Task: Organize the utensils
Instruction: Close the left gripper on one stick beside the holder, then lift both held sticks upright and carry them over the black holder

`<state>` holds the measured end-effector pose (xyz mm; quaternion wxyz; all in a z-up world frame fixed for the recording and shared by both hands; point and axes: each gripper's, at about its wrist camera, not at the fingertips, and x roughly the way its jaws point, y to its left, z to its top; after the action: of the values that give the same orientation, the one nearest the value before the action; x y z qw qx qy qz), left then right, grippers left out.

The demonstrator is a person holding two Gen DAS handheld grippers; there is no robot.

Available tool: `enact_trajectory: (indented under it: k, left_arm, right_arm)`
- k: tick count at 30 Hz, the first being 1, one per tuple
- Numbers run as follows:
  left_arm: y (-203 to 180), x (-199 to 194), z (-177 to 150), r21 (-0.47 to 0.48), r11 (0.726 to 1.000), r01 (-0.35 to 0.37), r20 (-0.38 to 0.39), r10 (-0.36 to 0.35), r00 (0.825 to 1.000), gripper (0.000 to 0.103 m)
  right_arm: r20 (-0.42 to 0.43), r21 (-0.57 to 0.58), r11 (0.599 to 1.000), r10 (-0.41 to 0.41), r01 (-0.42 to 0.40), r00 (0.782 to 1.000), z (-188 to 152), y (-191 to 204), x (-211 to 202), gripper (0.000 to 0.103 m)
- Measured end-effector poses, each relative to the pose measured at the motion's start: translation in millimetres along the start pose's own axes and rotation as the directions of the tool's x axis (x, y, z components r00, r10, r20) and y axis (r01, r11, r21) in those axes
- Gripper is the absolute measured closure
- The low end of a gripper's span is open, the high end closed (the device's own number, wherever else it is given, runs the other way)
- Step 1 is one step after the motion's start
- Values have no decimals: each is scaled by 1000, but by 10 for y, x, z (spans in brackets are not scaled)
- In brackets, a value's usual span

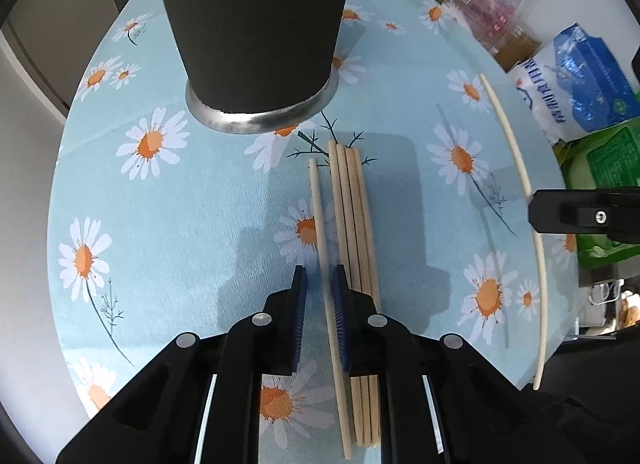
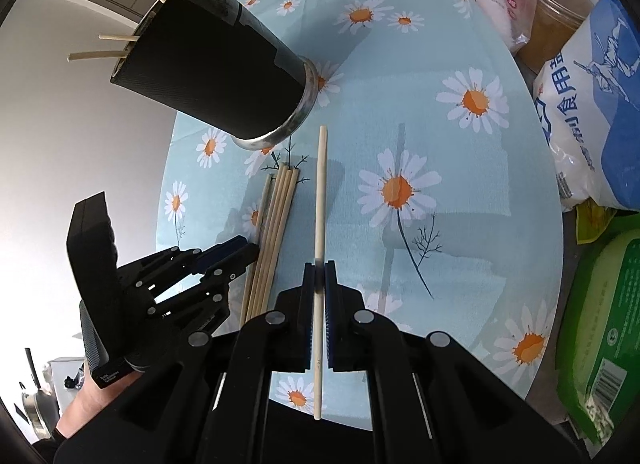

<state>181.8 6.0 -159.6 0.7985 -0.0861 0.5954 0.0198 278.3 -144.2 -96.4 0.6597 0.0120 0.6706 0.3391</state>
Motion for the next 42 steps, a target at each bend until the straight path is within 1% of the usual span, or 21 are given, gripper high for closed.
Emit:
enact_trajectory:
  k: [4, 7, 9, 13, 17, 22, 25, 26, 27, 29, 32, 34, 35, 37, 38, 40, 42]
  left_arm:
    - [-85, 39, 65, 13, 999, -49, -30, 49, 998, 91]
    - [-112, 48, 71, 18, 997, -73, -31, 74, 997, 95]
    - [-96, 60, 85, 3, 997, -74, -31, 74, 997, 99]
    - [-13, 40, 75, -42, 998, -54, -26, 52, 998, 99]
    - [84, 13, 47, -66, 997, -32, -11, 32, 999, 99]
    - [222, -180, -17, -81, 997, 11, 48, -7, 999, 99]
    - [232, -357, -37, -76, 995, 56, 92, -49, 995, 99]
    - [245, -423, -41, -79, 993, 87, 103, -78, 992, 99]
    - [245, -460, -34, -82, 990, 116, 114, -106, 988, 99]
    - [273, -597, -63, -72, 987, 142, 144, -131, 981, 99]
    - [324, -809, -80, -56, 978, 199, 193, -185, 963, 99]
    - [292, -920, -65, -41, 972, 232, 226, -217, 950, 99]
    - [319, -1009, -64, -26, 964, 265, 248, -251, 936, 99]
    - [313, -1070, -11, -12, 954, 299, 273, -284, 919, 99]
    - [345, -1154, -7, 4, 944, 330, 298, -316, 901, 99]
    - [357, -1232, 9, 29, 938, 346, 325, -336, 884, 99]
    - [417, -1358, 7, 51, 931, 361, 360, -354, 863, 99]
  right_arm:
    - [1, -10, 1000, 11, -11, 1000, 10, -39, 15, 98]
    - [0, -10, 999, 40, -40, 999, 10, -63, 24, 98]
    - [-11, 4, 997, 72, -72, 997, 7, -87, 49, 98]
    - [-5, 6, 995, 99, -99, 995, 14, -100, 68, 98]
    - [1, 5, 995, 103, -103, 995, 24, -78, 66, 98]
    - [31, -25, 995, 93, -92, 995, 19, 34, 56, 98]
    - [59, -38, 995, 98, -95, 993, 5, 133, 42, 98]
    - [71, -47, 995, 93, -90, 993, -4, 171, 31, 98]
    - [79, -51, 995, 87, -83, 993, -9, 198, 26, 98]
    - [97, -57, 996, 77, -71, 992, -22, 261, 11, 98]
    - [130, -60, 996, 74, -66, 989, -31, 334, -30, 97]
    - [161, -72, 995, 85, -74, 983, -35, 408, -90, 97]
    - [182, -83, 994, 88, -74, 979, -40, 461, -136, 97]
    - [231, -107, 992, 87, -63, 969, -62, 579, -227, 97]
    - [253, -114, 992, 87, -59, 964, -64, 632, -266, 97]
    - [289, -123, 991, 83, -49, 954, -67, 731, -332, 97]
    - [314, -123, 991, 81, -44, 946, -75, 786, -377, 97]
